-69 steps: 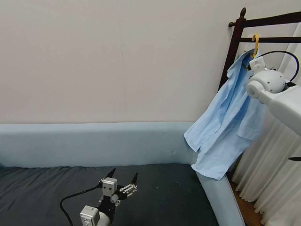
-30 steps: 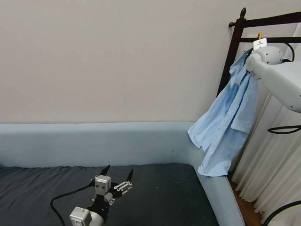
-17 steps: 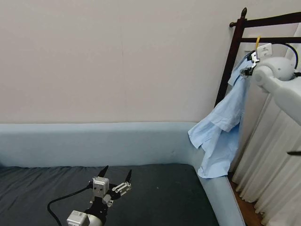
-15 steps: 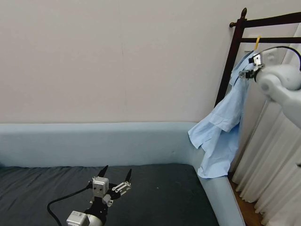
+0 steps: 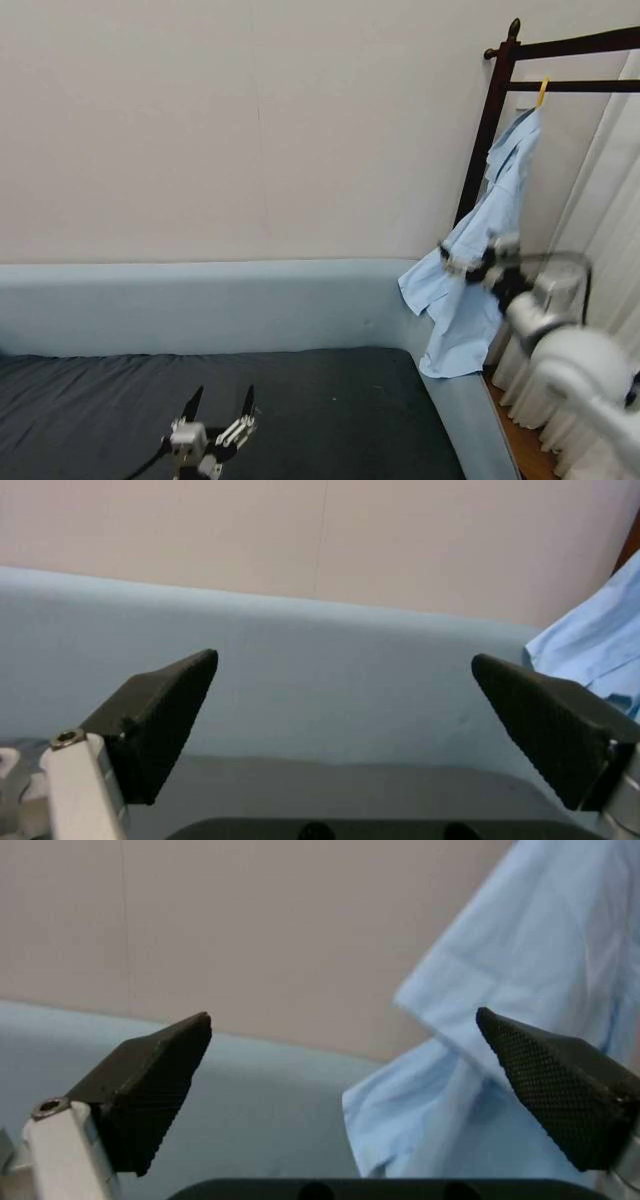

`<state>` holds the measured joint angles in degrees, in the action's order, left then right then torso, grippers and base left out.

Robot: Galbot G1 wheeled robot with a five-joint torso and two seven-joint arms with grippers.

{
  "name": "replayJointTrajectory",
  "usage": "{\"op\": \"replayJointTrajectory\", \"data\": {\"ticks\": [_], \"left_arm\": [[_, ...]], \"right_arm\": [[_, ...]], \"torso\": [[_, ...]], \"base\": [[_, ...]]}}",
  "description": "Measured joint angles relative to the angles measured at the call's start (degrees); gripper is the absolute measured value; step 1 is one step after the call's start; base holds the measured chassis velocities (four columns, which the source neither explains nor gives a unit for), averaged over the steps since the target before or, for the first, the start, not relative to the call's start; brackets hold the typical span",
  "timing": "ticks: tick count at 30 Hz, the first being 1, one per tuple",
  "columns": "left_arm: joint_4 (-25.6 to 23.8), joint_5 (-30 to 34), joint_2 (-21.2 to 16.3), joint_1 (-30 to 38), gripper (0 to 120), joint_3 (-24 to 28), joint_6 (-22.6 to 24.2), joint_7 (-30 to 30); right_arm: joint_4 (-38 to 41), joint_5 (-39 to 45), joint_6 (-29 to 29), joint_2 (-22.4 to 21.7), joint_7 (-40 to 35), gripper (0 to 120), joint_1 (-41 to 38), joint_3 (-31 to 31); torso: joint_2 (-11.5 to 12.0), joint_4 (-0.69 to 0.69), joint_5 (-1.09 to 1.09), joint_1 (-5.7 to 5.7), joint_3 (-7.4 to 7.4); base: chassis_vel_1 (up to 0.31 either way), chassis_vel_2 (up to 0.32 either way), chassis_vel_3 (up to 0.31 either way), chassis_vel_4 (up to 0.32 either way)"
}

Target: Pick up the clothes from the sofa and hang them on the clothes hanger.

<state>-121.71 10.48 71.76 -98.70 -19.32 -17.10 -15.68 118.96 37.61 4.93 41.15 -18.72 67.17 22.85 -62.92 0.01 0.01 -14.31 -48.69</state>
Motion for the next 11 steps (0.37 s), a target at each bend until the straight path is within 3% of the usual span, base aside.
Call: {"op": "replayJointTrajectory", "data": {"ticks": [1,3,4,7,11], "left_arm": [[0.52,-1.4,0.75,-0.93,100,-0.13,-1.46,0.47],[1.33,-3.48,2.35,-3.03,100,-0.56,-3.97,1.14],[1.33,-3.48,2.35,-3.03,100,-0.56,-3.97,1.14],[2.15,-4.86,4.41,-6.12,100,-2.01,-7.63,1.88],[2.32,-4.59,4.92,-7.0,100,-3.0,-8.98,1.83]], "right_arm": [[0.55,-4.17,-2.85,3.02,2.72,100,6.06,3.02],[1.64,-12.43,-9.17,10.45,7.29,100,16.14,6.99],[1.64,-12.43,-9.17,10.45,7.29,100,16.14,6.99],[2.58,-23.55,-18.6,23.53,12.81,100,29.37,10.39],[2.28,-27.93,-23.36,28.8,14.26,100,35.2,11.42]], "torso": [[0.0,-0.08,0.06,0.0,0.0],[0.0,-0.11,0.06,0.0,0.0],[0.0,-0.11,0.06,0.0,0.0],[-0.01,-0.04,0.04,0.01,0.01],[-0.01,-0.04,0.03,0.01,0.01]], "base": [[0.0,0.0,0.0,0.0],[-0.023,-0.019,-0.052,-0.029],[-0.036,-0.019,-0.052,-0.024],[0.0,0.0,0.0,0.0],[0.0,0.0,0.0,0.0]]}}
